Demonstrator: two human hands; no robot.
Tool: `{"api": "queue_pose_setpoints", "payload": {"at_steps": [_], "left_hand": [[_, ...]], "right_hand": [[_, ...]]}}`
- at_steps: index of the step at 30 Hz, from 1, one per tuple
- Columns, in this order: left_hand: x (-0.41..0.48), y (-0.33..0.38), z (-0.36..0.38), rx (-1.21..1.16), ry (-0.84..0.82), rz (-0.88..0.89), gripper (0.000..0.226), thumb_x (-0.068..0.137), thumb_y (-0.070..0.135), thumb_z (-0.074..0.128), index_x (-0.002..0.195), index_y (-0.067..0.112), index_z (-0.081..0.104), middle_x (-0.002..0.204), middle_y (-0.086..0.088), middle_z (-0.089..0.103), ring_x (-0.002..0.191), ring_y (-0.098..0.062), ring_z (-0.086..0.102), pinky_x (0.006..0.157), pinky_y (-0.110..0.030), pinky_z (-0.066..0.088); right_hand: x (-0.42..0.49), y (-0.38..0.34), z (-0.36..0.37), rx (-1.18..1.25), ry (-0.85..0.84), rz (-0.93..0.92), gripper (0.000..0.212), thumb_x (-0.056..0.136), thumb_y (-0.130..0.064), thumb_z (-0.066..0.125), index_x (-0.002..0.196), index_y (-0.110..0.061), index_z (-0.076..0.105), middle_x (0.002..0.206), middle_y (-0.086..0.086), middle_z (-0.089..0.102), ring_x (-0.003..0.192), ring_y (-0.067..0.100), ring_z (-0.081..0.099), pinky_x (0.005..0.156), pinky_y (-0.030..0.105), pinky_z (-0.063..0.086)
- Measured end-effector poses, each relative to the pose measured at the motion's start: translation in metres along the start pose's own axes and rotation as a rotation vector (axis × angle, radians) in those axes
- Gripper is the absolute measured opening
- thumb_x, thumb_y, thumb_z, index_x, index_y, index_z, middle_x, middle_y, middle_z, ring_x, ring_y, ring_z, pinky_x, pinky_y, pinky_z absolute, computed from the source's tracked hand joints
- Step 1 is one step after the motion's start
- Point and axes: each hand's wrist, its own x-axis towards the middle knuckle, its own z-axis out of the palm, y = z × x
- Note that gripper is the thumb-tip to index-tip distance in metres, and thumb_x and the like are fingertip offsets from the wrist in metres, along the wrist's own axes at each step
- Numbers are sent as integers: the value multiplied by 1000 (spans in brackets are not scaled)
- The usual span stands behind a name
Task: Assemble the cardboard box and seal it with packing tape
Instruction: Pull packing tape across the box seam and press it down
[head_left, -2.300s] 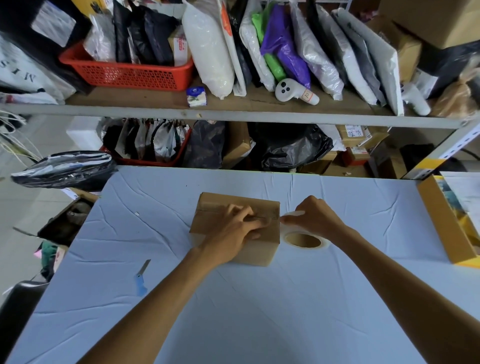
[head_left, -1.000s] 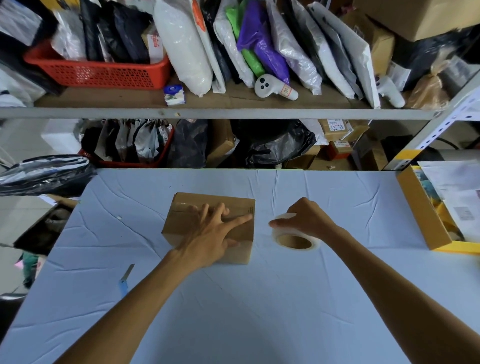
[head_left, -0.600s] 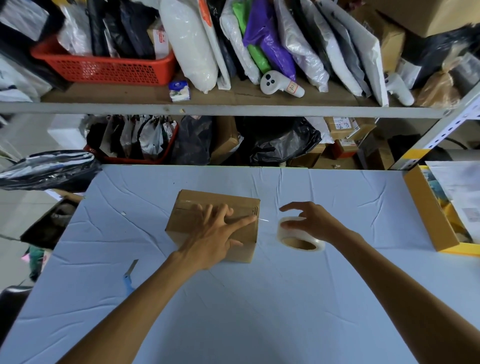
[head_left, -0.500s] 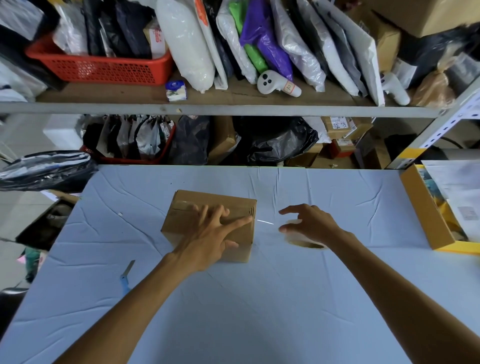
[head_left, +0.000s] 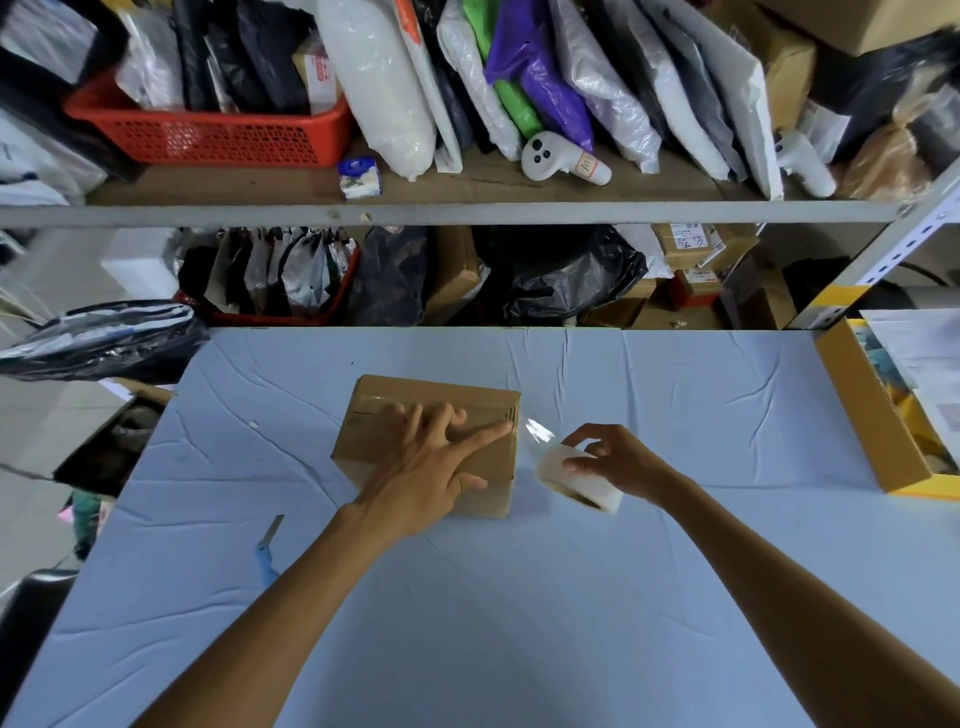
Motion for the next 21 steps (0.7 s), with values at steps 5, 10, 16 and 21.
{"api": "queue_pose_setpoints", "payload": {"at_steps": [5, 10, 16, 21], "left_hand": [[0, 2, -3, 30, -6, 10, 64, 92, 50, 46, 144, 54, 9, 138, -4, 30, 120, -27, 29, 114, -57, 8], [0, 3, -3, 24, -1, 4, 64, 91, 51, 48, 144, 53, 11, 137, -3, 31, 119, -24, 29, 113, -53, 15], [2, -3, 2, -51, 8, -27, 65, 89, 47, 54, 142, 55, 17, 129, -1, 35, 116, -25, 33, 112, -56, 17], [2, -11, 0, -20, 18, -22, 63, 89, 44, 56, 141, 55, 22, 127, -1, 37, 111, -26, 36, 111, -55, 19]], "right_hand": [[6, 0, 4, -77, 32, -10, 14, 86, -28, 69, 100, -30, 70, 94, 9, 71, 89, 30, 64, 71, 31, 44], [10, 2, 5, -75, 24, -33, 20, 87, -16, 67, 104, -24, 72, 104, 13, 70, 97, 32, 62, 84, 40, 49], [8, 0, 4, -85, 58, -6, 13, 86, -31, 69, 97, -26, 74, 99, 1, 70, 89, 18, 62, 74, 28, 47], [3, -7, -6, -140, 122, -32, 18, 81, -41, 70, 93, -29, 74, 92, -3, 68, 84, 13, 59, 64, 20, 41]]}}
